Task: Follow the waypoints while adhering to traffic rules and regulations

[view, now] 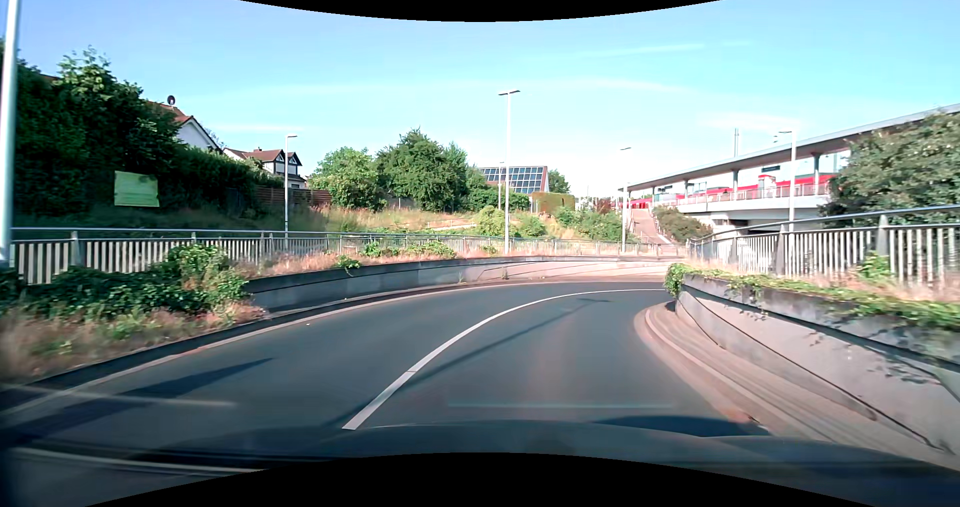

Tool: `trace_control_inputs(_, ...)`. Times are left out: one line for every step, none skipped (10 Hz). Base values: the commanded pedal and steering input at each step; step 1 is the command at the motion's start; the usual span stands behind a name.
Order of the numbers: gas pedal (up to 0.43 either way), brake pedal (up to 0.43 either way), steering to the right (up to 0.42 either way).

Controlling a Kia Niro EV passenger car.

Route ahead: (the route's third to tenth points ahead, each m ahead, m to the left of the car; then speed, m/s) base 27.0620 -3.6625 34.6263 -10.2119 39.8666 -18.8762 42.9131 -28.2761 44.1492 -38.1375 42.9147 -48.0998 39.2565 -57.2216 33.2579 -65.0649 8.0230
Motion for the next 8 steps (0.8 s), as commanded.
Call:
trace_control_inputs(0.0, 0.104, 0.059)
trace_control_inputs(0.0, 0.104, 0.061)
trace_control_inputs(0.0, 0.104, 0.063)
trace_control_inputs(0.0, 0.11, 0.067)
trace_control_inputs(0.0, 0.11, 0.07)
trace_control_inputs(0.0, 0.116, 0.072)
trace_control_inputs(0.0, 0.116, 0.075)
trace_control_inputs(0.0, 0.116, 0.078)
